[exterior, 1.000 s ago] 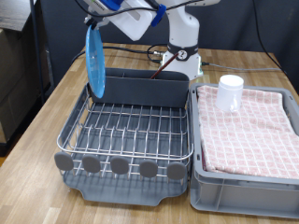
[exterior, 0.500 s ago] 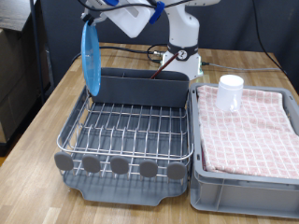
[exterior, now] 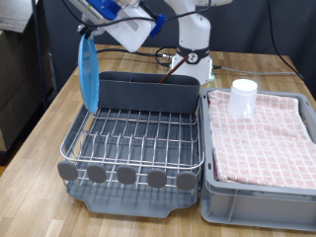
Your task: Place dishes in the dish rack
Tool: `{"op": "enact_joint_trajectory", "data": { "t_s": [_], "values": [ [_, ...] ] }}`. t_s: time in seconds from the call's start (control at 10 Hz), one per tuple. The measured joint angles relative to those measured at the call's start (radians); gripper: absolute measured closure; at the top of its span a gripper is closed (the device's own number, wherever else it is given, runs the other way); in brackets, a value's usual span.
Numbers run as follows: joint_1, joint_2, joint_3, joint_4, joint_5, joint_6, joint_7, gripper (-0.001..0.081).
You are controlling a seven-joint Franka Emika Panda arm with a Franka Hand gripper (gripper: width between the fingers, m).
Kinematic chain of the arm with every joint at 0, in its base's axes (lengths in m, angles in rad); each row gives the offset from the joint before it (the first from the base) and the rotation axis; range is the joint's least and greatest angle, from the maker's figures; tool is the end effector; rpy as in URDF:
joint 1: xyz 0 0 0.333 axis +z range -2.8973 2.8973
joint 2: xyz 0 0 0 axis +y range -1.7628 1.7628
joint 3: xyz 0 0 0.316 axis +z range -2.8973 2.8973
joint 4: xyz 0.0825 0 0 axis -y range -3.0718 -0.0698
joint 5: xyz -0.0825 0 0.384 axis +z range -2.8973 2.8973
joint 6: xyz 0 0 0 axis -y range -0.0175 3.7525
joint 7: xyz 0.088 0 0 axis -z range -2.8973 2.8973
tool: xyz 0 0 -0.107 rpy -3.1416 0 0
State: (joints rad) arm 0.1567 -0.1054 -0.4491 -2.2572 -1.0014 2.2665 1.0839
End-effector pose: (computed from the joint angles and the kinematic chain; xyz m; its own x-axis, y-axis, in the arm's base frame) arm 0.4930 -0.1741 0.4213 0.6985 -0.4683 0.5411 -0.7067 -0.5708 0.4181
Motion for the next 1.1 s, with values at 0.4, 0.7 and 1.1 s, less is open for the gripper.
{"op": "enact_joint_trajectory", "data": {
  "t_s": [0.4, 0.7, 1.1],
  "values": [
    [0.000, 0.068, -0.015, -0.009, 0.001, 0.058, 0.034, 0.0789],
    [0.000, 0.104, -0.022, -0.029, 0.001, 0.108, 0.075, 0.0789],
    [0.000, 0.131, -0.022, -0.042, 0.000, 0.135, 0.112, 0.0789]
  ]
}}
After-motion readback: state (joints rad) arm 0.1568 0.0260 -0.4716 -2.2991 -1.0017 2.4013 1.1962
